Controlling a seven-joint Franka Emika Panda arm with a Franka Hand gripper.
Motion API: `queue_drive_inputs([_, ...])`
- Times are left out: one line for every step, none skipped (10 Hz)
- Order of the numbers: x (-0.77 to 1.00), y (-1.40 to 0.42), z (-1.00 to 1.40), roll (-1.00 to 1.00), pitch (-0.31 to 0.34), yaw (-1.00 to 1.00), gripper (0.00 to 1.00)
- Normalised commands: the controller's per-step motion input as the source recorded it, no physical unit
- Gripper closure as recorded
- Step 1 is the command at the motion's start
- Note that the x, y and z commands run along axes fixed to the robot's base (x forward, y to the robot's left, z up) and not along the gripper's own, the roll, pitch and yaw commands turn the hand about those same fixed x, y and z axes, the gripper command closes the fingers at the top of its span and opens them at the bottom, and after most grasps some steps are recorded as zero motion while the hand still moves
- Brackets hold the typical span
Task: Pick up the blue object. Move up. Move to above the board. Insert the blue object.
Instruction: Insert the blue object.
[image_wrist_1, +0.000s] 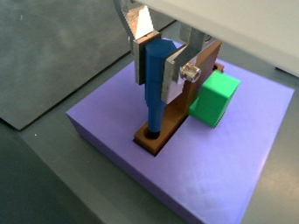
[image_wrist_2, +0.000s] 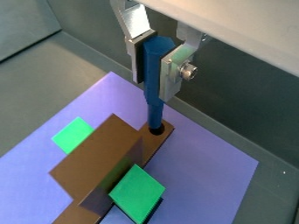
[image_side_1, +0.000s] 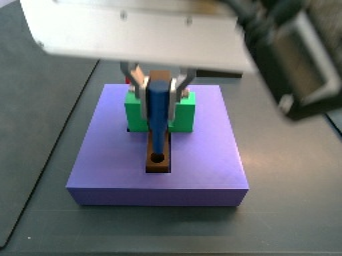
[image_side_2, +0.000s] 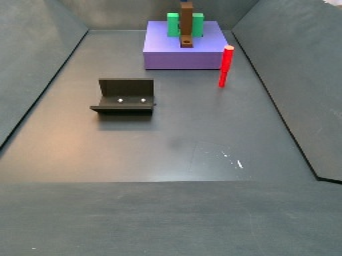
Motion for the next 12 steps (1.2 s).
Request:
queue_drive_inputs([0.0, -0.14, -0.39, 0.1, 0.0, -0.09, 1.0])
queue_drive_inputs([0.0, -0.1, -0.37, 0.09, 0.0, -0.09, 1.0])
queue_drive_inputs([0.0, -0.05, -0.35, 0.08, 0.0, -0.07, 1.0])
queue_drive_inputs([0.0, 0.0, -0.34, 0.06, 0.0, -0.05, 1.0])
queue_drive_inputs([0.16, 0.0, -0.32, 0.04, 0.023, -0.01, 1.0])
queue_drive_inputs([0.34, 0.08, -0.23, 0.04, 0.066, 0.0, 1.0])
queue_drive_inputs([0.33, 0.08, -0.23, 0.06, 0.076, 0.0, 1.0])
queue_drive_inputs([0.3, 0.04, -0.27, 0.05, 0.074, 0.0, 1.0])
queue_drive_inputs([0.18, 0.0, -0.38, 0.05, 0.064, -0.01, 1.0])
queue_drive_inputs([0.06, 0.0, -0.41, 0.09, 0.06, -0.02, 1.0])
queue_drive_inputs([-0.1, 0.0, -0.41, 0.1, 0.059, -0.09, 1.0])
queue_drive_inputs([-0.41, 0.09, -0.31, 0.11, 0.05, -0.12, 1.0])
